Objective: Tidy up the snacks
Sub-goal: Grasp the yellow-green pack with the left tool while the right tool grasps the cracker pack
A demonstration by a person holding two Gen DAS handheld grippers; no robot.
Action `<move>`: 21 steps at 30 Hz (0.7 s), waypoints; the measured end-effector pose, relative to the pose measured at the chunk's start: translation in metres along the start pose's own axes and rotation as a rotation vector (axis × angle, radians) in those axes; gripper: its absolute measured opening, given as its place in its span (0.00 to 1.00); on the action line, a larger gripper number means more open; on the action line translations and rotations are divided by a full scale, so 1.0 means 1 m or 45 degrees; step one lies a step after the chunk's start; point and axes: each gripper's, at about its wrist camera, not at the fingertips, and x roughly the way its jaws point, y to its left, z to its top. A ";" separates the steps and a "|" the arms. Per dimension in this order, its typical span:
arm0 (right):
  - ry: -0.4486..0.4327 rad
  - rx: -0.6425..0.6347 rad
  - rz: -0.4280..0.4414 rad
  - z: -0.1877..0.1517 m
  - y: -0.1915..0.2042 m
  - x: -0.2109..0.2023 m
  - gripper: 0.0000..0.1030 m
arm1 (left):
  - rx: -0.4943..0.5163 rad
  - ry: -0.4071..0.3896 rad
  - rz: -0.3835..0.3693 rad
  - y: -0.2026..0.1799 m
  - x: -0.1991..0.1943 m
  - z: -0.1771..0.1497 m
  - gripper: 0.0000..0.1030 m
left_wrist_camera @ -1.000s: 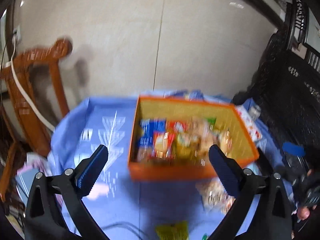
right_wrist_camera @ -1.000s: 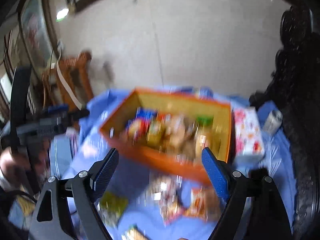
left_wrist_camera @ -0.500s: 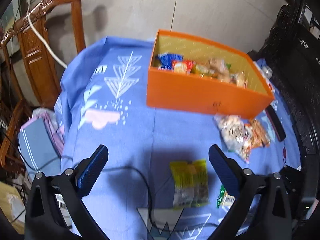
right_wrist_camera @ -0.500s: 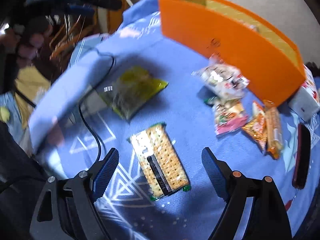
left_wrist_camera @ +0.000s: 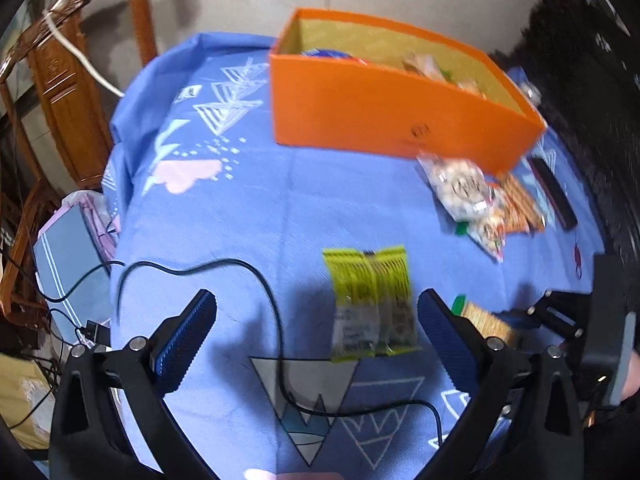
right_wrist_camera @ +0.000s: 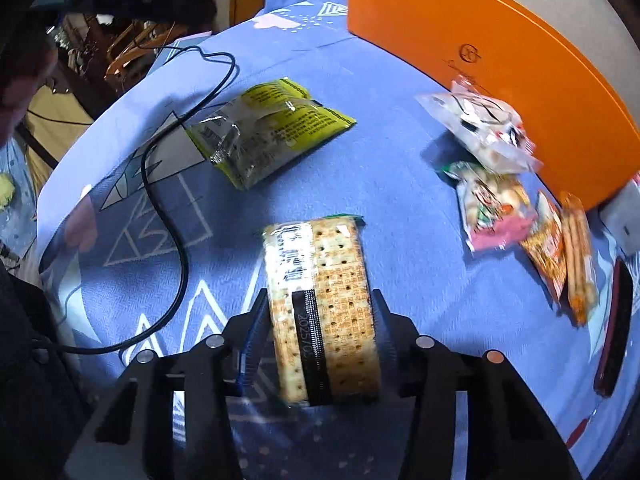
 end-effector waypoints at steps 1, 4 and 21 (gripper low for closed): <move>-0.009 0.035 -0.010 -0.003 -0.003 -0.003 0.46 | 0.017 0.009 -0.006 -0.005 0.004 -0.001 0.96; -0.033 0.178 -0.017 -0.013 -0.018 -0.015 0.46 | 0.075 0.025 -0.029 -0.023 0.017 -0.002 0.96; -0.118 0.513 -0.087 -0.038 -0.052 -0.053 0.46 | 0.216 0.122 0.002 -0.060 0.088 -0.012 0.63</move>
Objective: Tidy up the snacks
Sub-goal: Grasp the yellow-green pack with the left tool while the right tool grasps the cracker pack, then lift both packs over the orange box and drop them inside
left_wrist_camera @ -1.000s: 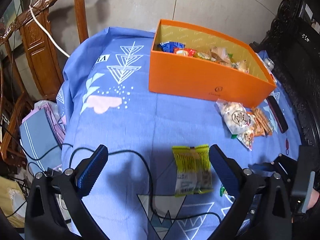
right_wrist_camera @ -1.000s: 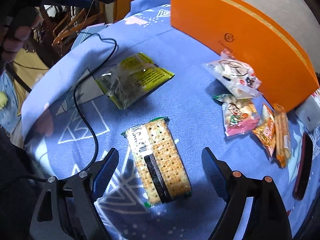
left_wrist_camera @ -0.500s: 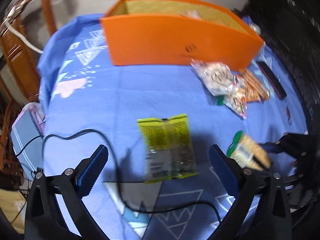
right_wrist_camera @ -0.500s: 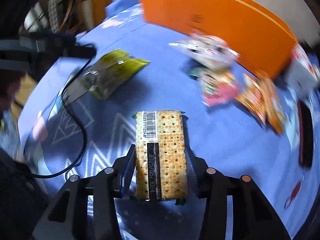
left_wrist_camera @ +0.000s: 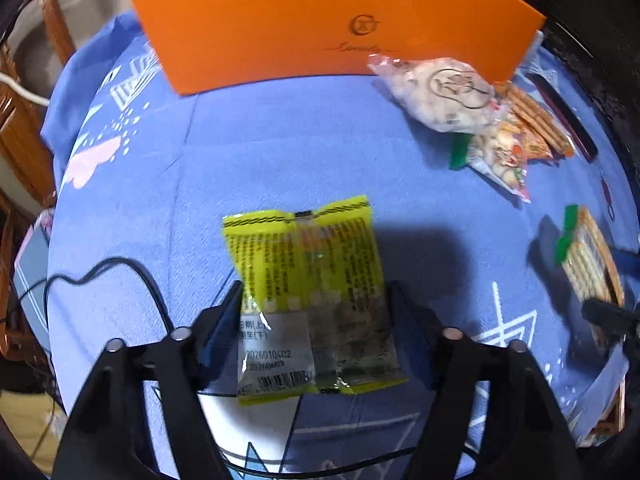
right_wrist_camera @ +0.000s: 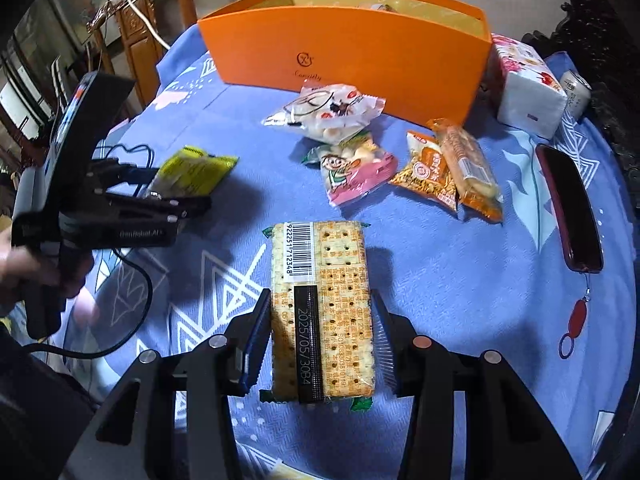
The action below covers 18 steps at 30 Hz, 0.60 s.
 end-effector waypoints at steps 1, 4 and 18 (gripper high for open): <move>-0.005 0.005 0.000 0.000 -0.001 -0.002 0.46 | 0.019 -0.006 -0.003 -0.001 -0.001 -0.001 0.62; -0.024 0.015 0.000 0.006 -0.001 -0.005 0.46 | 0.003 -0.021 -0.050 0.003 -0.005 -0.005 0.60; -0.189 0.082 0.045 0.044 -0.002 -0.047 0.46 | -0.129 -0.262 -0.114 0.029 -0.086 0.027 0.60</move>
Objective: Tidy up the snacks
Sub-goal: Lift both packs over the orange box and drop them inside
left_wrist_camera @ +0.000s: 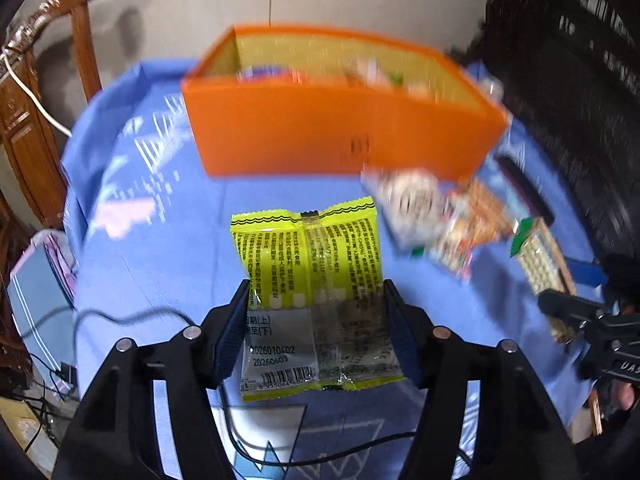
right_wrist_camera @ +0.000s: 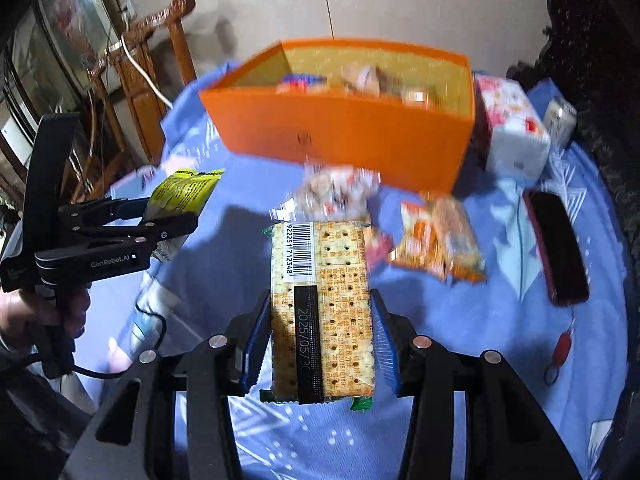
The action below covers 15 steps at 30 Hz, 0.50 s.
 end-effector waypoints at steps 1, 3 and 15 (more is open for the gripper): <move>-0.017 -0.002 0.003 0.005 0.000 -0.003 0.46 | -0.012 -0.029 -0.005 0.002 -0.008 0.009 0.60; -0.079 -0.008 0.012 0.023 0.002 -0.015 0.46 | -0.023 -0.082 -0.007 0.006 -0.019 0.028 0.60; -0.412 -0.011 -0.006 0.152 -0.011 -0.052 0.46 | -0.047 -0.360 -0.025 0.016 -0.056 0.168 0.60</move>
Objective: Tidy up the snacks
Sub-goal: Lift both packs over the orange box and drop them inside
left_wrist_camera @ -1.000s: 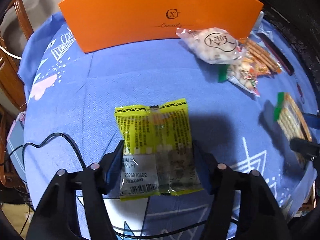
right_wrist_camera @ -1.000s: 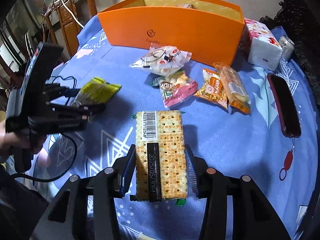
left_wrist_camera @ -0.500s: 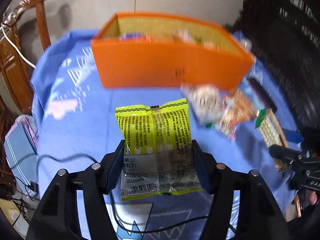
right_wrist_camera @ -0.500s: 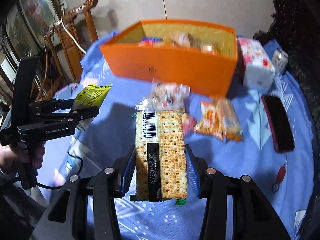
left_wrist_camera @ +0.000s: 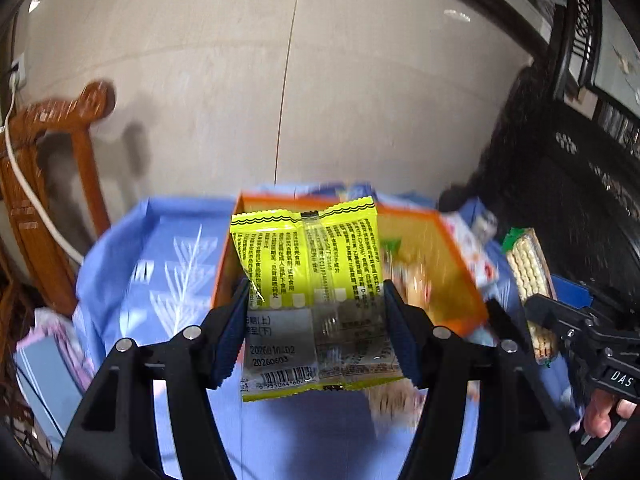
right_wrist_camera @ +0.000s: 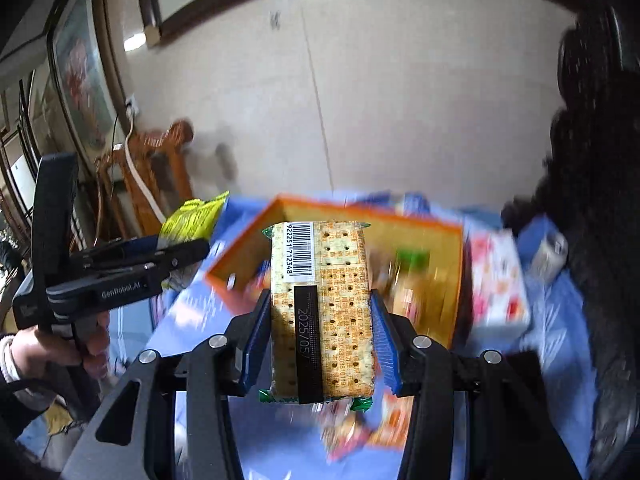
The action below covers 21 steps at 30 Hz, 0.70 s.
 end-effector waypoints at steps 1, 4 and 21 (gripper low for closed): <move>-0.029 -0.012 -0.009 0.013 -0.002 0.004 0.46 | -0.003 -0.016 0.000 0.000 0.004 0.013 0.61; -0.088 -0.045 -0.043 0.044 -0.008 0.016 0.56 | -0.009 -0.056 0.041 -0.004 0.016 0.049 0.83; 0.110 0.236 -0.190 -0.047 -0.073 0.003 0.83 | -0.174 0.127 0.055 0.016 0.005 -0.049 0.96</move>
